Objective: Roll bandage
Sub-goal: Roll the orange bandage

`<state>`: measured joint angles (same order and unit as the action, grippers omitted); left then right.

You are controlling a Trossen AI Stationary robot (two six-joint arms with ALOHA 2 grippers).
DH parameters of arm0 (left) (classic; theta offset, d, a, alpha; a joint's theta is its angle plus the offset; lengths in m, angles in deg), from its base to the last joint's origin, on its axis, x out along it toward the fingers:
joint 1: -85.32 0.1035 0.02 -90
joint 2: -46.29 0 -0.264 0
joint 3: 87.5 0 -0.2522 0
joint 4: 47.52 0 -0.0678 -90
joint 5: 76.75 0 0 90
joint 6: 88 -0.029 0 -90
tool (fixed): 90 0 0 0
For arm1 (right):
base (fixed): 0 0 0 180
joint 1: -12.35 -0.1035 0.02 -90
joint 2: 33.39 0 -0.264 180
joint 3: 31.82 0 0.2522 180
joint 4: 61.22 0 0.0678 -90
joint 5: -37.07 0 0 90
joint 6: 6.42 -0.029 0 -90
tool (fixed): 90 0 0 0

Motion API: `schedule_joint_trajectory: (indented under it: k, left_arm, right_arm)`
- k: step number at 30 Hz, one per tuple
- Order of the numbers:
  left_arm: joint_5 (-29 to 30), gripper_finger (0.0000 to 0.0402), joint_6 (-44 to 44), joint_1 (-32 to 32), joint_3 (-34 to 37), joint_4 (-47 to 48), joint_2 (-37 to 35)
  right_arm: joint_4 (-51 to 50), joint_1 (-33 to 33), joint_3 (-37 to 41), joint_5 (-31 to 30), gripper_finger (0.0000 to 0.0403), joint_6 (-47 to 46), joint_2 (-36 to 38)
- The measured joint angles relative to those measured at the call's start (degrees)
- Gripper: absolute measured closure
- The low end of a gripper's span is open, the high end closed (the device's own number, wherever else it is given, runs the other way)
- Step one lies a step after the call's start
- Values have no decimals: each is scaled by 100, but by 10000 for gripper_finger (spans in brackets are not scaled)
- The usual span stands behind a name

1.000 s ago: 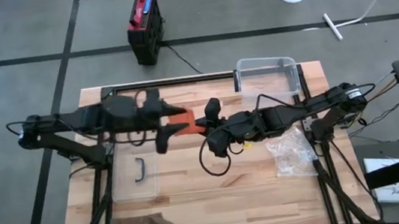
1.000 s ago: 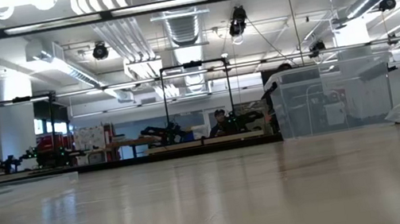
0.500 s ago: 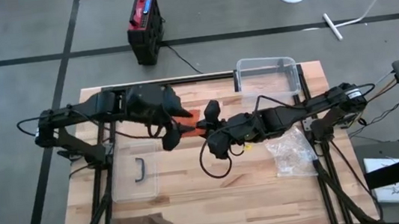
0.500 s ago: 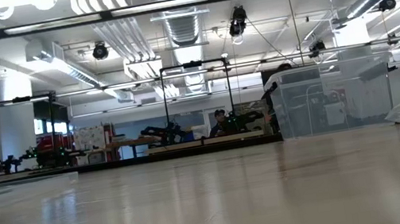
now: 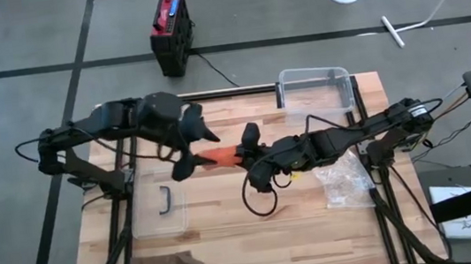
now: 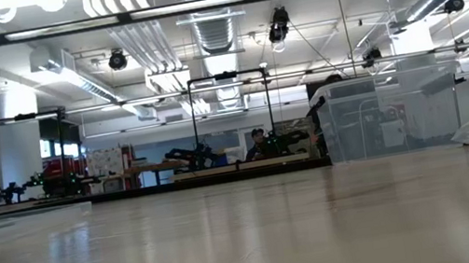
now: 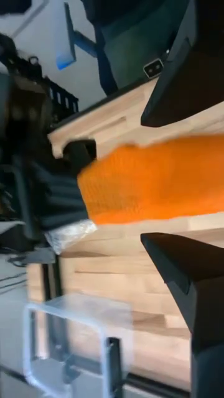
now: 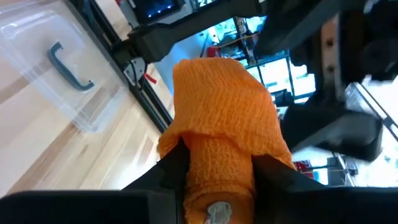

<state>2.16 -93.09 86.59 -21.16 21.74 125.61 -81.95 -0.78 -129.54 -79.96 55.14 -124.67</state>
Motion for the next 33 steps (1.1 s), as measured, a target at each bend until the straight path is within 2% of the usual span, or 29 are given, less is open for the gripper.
schedule_joint_trajectory:
  k: [9, 16, 19, 25, 27, 29, 33]
  left_arm:
    - [122, 124, 128, -55, 17, -3, -494]
    - [208, 137, -272, -890, 75, -354, -512]
    - [884, 142, -500, -1369, 136, -681, -468]
    - [3237, 156, -934, -2174, 252, -792, -324]
    - [3858, 161, -1032, -2312, 311, -816, -280]
    - [4191, 165, -1075, -2348, 381, -813, -249]
    - [4473, 171, -1145, -2351, 426, -868, -190]
  right_arm:
    - [132, -39, 0, -11, 312, 96, 0]
    - [337, 11, -45, -287, 304, -103, 90]
    - [307, 105, -131, -282, 308, -617, 85]
    - [271, 247, -285, -245, 314, -1725, 92]
    - [279, 268, -331, 10, 311, -2006, 92]
    - [282, 269, -399, 387, 309, -2316, 92]
    - [224, 295, -450, 710, 309, -2608, 92]
